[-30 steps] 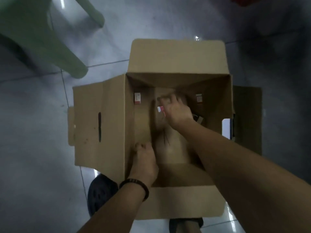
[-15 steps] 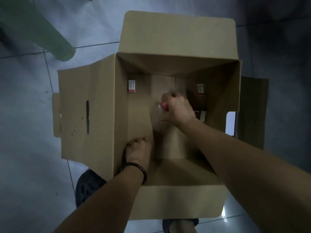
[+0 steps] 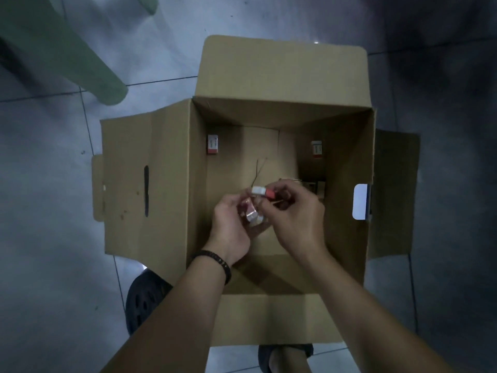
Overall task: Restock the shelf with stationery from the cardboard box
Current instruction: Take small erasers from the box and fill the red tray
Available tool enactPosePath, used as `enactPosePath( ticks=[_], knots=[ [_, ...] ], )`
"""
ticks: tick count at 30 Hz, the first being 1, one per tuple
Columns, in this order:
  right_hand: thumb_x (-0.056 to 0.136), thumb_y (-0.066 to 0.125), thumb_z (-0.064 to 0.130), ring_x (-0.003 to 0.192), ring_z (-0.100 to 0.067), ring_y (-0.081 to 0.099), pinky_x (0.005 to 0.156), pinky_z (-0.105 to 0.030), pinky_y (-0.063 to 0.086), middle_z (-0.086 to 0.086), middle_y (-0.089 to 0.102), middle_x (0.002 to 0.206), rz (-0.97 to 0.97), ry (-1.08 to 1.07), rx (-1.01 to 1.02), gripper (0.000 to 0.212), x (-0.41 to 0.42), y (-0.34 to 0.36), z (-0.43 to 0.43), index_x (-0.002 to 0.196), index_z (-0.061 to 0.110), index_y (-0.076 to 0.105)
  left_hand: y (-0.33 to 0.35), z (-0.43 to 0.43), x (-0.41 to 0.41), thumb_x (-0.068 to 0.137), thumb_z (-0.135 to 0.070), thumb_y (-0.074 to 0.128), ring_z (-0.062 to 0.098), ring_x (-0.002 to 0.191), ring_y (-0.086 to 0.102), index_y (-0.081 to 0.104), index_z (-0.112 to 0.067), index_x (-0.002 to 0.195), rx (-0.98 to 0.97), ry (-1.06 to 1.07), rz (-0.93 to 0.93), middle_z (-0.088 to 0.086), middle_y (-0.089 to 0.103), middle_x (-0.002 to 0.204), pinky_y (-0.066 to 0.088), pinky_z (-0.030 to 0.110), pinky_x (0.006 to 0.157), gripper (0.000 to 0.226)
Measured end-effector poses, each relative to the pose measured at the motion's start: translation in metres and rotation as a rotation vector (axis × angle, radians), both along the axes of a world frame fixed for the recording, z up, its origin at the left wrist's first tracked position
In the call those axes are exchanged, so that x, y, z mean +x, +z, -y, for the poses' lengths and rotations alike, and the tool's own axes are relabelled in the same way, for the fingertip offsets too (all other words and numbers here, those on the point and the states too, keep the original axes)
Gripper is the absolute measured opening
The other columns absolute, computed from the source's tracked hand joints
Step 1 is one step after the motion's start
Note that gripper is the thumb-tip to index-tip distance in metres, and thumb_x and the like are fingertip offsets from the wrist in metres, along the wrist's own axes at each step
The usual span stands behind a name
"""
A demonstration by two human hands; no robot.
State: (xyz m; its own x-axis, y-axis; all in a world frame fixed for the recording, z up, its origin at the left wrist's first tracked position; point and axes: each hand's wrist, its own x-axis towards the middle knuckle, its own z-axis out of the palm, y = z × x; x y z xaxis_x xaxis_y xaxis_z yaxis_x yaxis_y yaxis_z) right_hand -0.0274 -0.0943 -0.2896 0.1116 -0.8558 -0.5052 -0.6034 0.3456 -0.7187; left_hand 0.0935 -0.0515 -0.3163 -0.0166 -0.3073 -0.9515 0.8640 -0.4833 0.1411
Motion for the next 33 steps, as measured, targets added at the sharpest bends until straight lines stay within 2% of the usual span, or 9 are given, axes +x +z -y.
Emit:
enactPosePath(
  ticks=[3, 5, 8, 11, 14, 17, 20, 24, 33],
  knots=[
    [0.093, 0.08, 0.028, 0.086, -0.001, 0.067, 0.076, -0.021, 0.057, 0.014, 0.075, 0.094, -0.142, 0.181, -0.129, 0.012, 0.001, 0.007, -0.017, 0.106, 0.028, 0.082, 0.005, 0.002, -0.004, 0.103, -0.054, 0.052, 0.024, 0.087, 0.073, 0.074, -0.017, 0.11, -0.046, 0.0, -0.115, 0.008, 0.075, 0.099, 0.06, 0.036, 0.076, 0.044],
    [0.098, 0.072, 0.026, 0.089, -0.006, 0.067, 0.08, -0.029, 0.057, 0.009, 0.076, 0.098, -0.164, 0.242, -0.168, 0.015, 0.002, 0.008, -0.018, 0.107, 0.026, 0.083, 0.004, 0.003, -0.005, 0.1, -0.05, 0.064, 0.018, 0.071, 0.067, 0.075, -0.019, 0.101, -0.037, -0.03, -0.123, 0.004, 0.071, 0.09, 0.055, 0.03, 0.065, 0.033],
    [0.101, 0.063, 0.024, 0.095, -0.008, 0.065, 0.078, -0.017, 0.049, 0.002, 0.071, 0.112, -0.236, 0.075, -0.154, 0.022, 0.004, 0.007, 0.009, 0.118, 0.023, 0.078, -0.006, 0.003, -0.004, 0.102, -0.04, 0.066, 0.016, 0.067, 0.065, 0.075, -0.017, 0.103, 0.06, -0.121, 0.064, 0.005, 0.072, 0.091, 0.053, 0.028, 0.053, 0.024],
    [0.099, 0.067, 0.024, 0.116, -0.024, 0.06, 0.093, -0.032, 0.053, -0.012, 0.046, 0.147, -0.506, 0.019, -0.071, 0.052, 0.01, -0.029, 0.069, 0.147, 0.015, 0.051, -0.016, -0.002, 0.001, 0.104, -0.032, 0.066, 0.015, 0.066, 0.064, 0.07, -0.016, 0.102, 0.141, 0.002, 0.147, 0.007, 0.069, 0.092, 0.05, 0.027, 0.052, 0.017],
    [0.099, 0.071, 0.026, 0.134, -0.039, 0.056, 0.105, -0.046, 0.051, -0.02, 0.034, 0.157, -0.689, 0.178, 0.177, 0.082, 0.015, -0.066, 0.117, 0.163, 0.009, 0.024, -0.017, -0.008, 0.01, 0.104, -0.032, 0.065, 0.016, 0.071, 0.064, 0.069, -0.016, 0.104, 0.175, 0.052, 0.145, 0.006, 0.069, 0.093, 0.05, 0.027, 0.054, 0.017],
    [0.098, 0.069, 0.014, 0.134, -0.038, 0.054, 0.105, -0.046, 0.051, -0.018, 0.045, 0.149, -0.757, 0.272, 0.176, 0.069, 0.003, -0.087, 0.13, 0.159, 0.013, 0.036, -0.016, -0.01, 0.011, 0.104, -0.031, 0.065, 0.016, 0.069, 0.064, 0.068, -0.016, 0.102, 0.162, 0.071, 0.166, 0.007, 0.069, 0.092, 0.049, 0.028, 0.052, 0.015],
    [0.102, 0.06, 0.006, 0.12, -0.043, 0.063, 0.095, -0.048, 0.055, -0.021, 0.049, 0.142, -0.763, 0.408, 0.049, 0.053, 0.009, -0.087, 0.116, 0.151, 0.016, 0.046, -0.009, -0.016, 0.009, 0.102, -0.031, 0.067, 0.016, 0.069, 0.065, 0.069, -0.016, 0.102, 0.186, 0.104, 0.164, 0.007, 0.07, 0.094, 0.05, 0.029, 0.053, 0.014],
    [0.102, 0.061, 0.029, 0.112, -0.04, 0.067, 0.088, -0.052, 0.059, -0.016, 0.058, 0.134, -0.564, 0.717, -0.106, 0.051, 0.064, -0.069, 0.094, 0.15, 0.026, 0.042, 0.012, -0.023, 0.0, 0.103, -0.033, 0.067, 0.016, 0.072, 0.065, 0.07, -0.016, 0.11, 0.232, 0.173, 0.049, 0.006, 0.071, 0.093, 0.051, 0.027, 0.057, 0.019],
    [0.103, 0.055, 0.008, 0.131, -0.036, 0.054, 0.102, -0.046, 0.049, -0.017, 0.05, 0.142, -0.623, 1.018, -0.095, 0.048, 0.141, -0.095, 0.098, 0.15, 0.014, 0.046, 0.003, -0.029, -0.01, 0.106, -0.024, 0.061, 0.021, 0.073, 0.062, 0.066, -0.014, 0.117, 0.291, 0.229, 0.084, 0.01, 0.069, 0.099, 0.047, 0.031, 0.058, 0.016]
  ],
)
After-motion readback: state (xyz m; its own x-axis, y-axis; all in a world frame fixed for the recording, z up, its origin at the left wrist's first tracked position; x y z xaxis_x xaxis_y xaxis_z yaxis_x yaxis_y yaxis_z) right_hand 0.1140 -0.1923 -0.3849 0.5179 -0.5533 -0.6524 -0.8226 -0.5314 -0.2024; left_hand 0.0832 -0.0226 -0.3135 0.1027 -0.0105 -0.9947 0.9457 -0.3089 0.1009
